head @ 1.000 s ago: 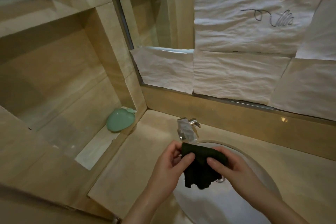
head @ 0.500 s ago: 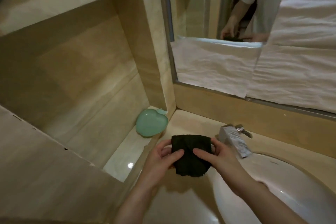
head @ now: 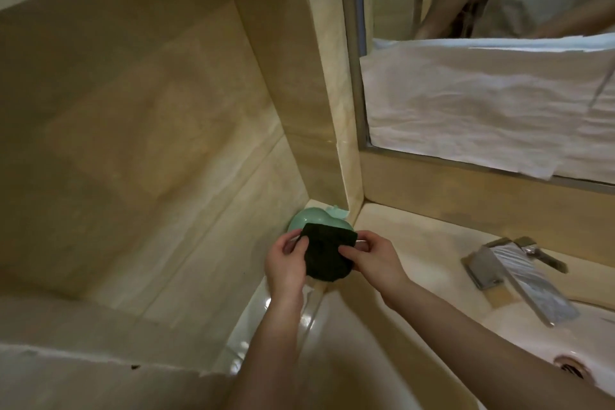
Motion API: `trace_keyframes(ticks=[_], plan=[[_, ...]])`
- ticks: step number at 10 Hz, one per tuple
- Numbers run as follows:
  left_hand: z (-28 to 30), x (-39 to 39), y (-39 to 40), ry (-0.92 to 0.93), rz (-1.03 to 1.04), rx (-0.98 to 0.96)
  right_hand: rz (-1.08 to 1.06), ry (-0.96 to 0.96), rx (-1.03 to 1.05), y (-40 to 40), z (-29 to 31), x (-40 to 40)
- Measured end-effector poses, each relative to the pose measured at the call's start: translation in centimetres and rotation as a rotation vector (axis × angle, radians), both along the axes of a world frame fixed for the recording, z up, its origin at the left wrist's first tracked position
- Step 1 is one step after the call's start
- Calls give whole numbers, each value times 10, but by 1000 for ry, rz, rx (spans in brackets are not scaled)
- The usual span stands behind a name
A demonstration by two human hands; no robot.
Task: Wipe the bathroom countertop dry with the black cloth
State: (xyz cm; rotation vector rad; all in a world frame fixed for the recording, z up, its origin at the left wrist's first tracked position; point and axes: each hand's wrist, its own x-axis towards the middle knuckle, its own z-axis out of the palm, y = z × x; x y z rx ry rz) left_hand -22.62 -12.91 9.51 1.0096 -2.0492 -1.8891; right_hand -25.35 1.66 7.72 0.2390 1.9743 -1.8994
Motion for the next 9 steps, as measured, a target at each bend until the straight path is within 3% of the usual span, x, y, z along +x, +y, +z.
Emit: trace_keyframes(ticks=[3, 4, 6, 8, 9], plan=[[-53, -59, -29, -78, 27, 53, 159, 176, 392, -32, -35, -53], [-65, -60, -27, -134, -61, -1, 222, 206, 483, -36, -39, -57], [-69, -62, -28, -233, -431, -264, 383, 273, 624, -42, -38, -60], [-71, -62, -27, -231, -530, -396, 486, 276, 666, -40, -26, -55], [-78, -61, -31, -303, -466, -642, 438, 321, 667, -28, -15, -37]])
